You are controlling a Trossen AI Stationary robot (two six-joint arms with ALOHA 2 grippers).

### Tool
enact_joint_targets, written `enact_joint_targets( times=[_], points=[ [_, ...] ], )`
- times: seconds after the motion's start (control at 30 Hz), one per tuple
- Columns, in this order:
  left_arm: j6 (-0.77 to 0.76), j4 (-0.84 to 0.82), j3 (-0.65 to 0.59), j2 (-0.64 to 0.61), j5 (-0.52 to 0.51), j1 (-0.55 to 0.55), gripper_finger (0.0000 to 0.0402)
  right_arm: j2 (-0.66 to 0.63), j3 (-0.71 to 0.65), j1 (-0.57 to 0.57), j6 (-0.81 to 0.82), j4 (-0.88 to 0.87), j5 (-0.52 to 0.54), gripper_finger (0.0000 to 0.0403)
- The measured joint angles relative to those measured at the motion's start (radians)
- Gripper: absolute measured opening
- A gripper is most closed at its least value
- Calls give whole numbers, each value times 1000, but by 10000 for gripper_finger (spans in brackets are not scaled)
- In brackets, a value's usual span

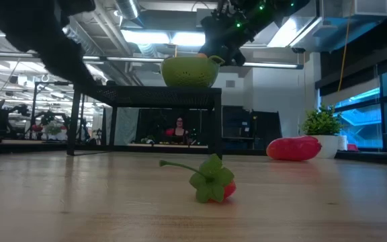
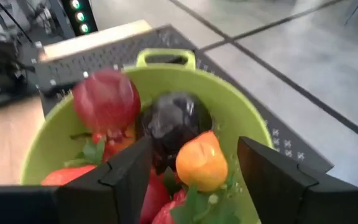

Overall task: Pick & Place Fruit
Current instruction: Put the strawberry into the green strainer bowl on the shelf

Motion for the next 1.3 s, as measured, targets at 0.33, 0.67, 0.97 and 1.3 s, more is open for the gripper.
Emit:
enact_joint_targets(
  times=[0.33, 0.67, 0.97, 1.3],
  points=[
    [179, 195, 0, 0, 43, 7, 313, -91, 0, 0, -2, -1, -56, 245],
    [202, 295, 0, 0, 43, 20, 313, -200, 0, 49, -15, -211, -81, 206],
    [173, 344, 0, 0, 33, 20, 313, -245, -3, 156, -26, -376, 22, 173],
    [111, 347, 30, 67, 40, 16, 313, -261, -112, 276, -10, -364, 179, 144]
  ],
)
